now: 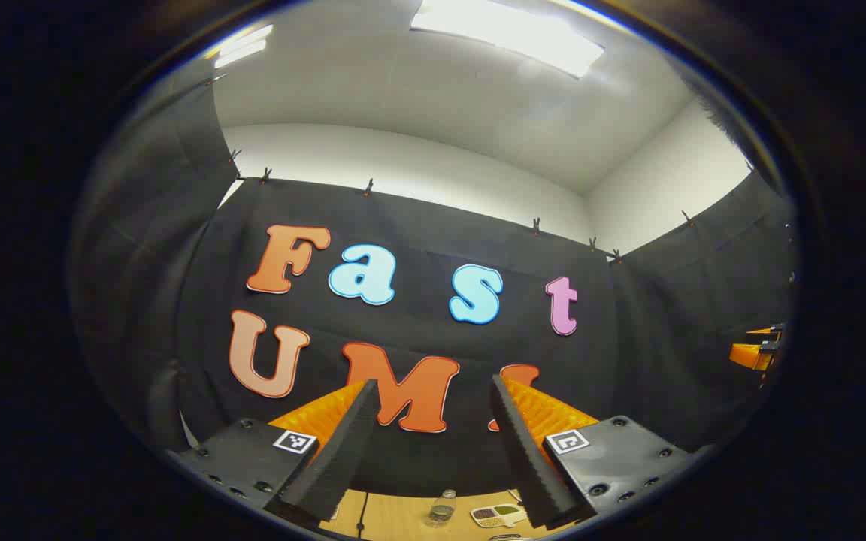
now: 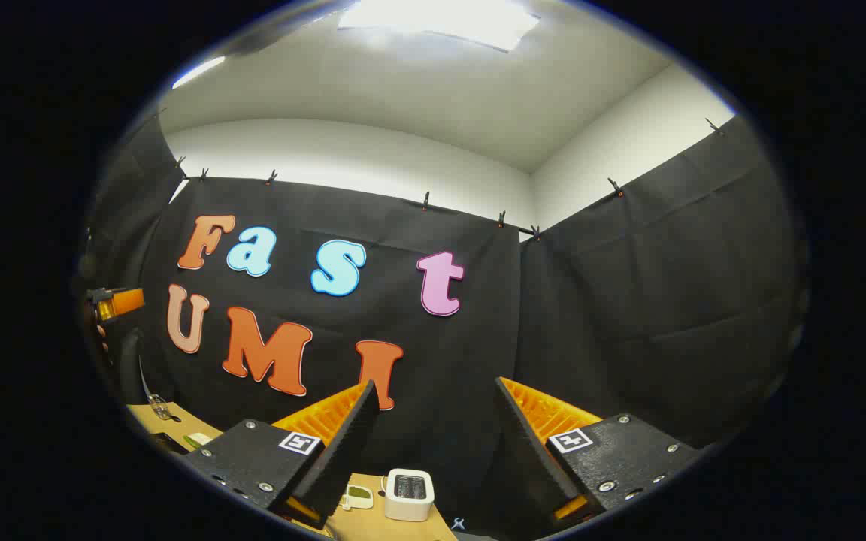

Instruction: First push the handle of the pot to place it horizontally, then grasp the pot with both hands and set it on the induction cooktop.

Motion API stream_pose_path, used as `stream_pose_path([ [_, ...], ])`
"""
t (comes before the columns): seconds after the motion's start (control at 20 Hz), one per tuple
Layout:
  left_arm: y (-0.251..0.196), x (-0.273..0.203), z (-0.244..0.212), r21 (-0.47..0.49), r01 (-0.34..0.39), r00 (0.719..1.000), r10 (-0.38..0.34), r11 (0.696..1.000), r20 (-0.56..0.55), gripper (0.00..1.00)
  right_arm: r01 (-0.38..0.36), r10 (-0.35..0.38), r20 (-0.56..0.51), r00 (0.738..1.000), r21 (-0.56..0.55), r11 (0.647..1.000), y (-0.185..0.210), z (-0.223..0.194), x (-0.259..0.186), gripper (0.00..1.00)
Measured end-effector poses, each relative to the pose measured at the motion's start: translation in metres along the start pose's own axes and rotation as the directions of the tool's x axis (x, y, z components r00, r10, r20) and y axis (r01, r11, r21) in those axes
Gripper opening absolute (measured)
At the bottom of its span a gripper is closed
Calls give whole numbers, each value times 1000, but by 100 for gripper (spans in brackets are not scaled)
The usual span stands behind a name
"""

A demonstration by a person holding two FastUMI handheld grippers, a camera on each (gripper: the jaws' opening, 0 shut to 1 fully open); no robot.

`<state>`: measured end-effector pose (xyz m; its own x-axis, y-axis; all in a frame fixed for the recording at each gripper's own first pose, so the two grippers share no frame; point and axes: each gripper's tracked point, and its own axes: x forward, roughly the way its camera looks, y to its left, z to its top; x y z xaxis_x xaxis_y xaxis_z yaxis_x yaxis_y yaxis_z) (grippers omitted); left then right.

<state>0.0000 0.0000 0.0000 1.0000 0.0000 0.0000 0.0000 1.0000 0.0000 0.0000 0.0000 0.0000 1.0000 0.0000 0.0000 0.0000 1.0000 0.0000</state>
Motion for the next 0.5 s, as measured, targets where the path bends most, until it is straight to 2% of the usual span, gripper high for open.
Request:
stream_pose_path([
  [0.5, -12, 1, 3, 27, -4, 1000, 3, 1000, 20, 95, 34, -34, 6, 999, -21, 999, -18, 0, -6, 94],
])
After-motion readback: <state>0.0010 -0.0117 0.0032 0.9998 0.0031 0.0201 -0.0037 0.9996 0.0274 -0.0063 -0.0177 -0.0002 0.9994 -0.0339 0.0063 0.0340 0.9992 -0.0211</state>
